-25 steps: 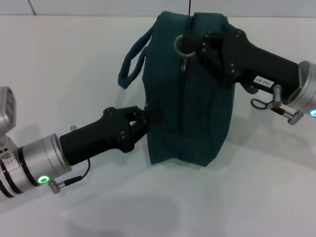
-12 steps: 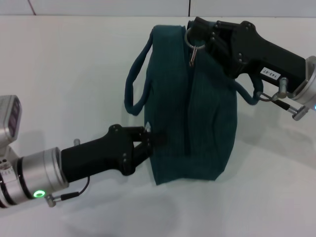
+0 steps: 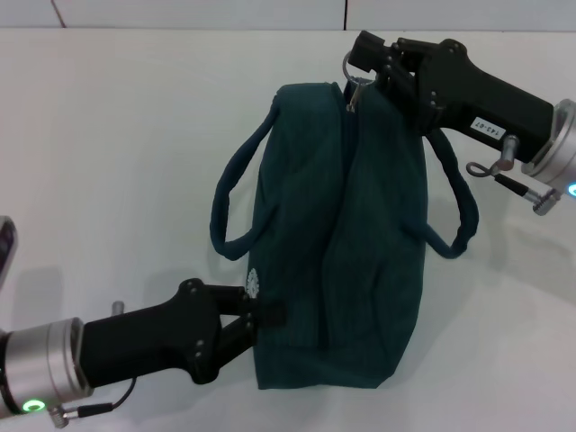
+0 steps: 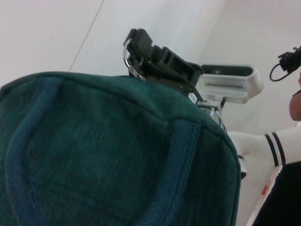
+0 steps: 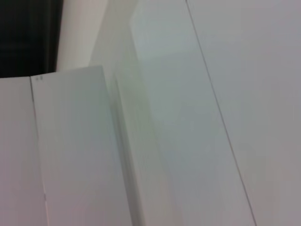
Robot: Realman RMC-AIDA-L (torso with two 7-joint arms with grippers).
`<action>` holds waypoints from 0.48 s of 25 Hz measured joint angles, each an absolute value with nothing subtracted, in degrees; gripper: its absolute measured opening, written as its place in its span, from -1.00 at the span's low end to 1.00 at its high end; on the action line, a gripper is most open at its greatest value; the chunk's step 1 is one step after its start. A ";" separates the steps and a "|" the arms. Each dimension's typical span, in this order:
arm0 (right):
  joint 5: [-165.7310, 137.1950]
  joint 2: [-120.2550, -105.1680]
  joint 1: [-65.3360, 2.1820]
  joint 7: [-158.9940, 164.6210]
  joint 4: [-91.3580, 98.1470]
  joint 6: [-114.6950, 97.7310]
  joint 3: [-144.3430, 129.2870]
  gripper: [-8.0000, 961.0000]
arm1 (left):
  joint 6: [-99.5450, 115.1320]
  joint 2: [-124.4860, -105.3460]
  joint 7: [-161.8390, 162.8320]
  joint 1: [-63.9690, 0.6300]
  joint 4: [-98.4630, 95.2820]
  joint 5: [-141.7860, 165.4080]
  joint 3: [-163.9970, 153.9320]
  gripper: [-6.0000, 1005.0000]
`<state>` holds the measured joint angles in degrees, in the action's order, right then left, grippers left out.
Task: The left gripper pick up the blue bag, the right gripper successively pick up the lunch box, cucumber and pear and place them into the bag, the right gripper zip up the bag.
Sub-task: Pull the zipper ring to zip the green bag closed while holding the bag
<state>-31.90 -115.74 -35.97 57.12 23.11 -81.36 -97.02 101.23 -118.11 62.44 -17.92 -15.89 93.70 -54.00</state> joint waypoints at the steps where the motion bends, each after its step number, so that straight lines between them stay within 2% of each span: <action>1: -31.89 -115.74 -36.04 57.18 23.11 -81.01 -97.02 -0.85 | 101.25 -118.02 62.47 -17.63 -16.07 93.79 -54.01 -0.84; 12: -31.93 -116.01 -36.47 57.84 23.11 -79.21 -97.11 -0.84 | 101.64 -117.06 63.27 -17.41 -16.82 97.11 -55.34 -0.84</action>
<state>-31.93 -116.01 -36.47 57.84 23.11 -79.21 -97.11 101.64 -117.06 63.27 -17.41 -16.82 97.11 -55.34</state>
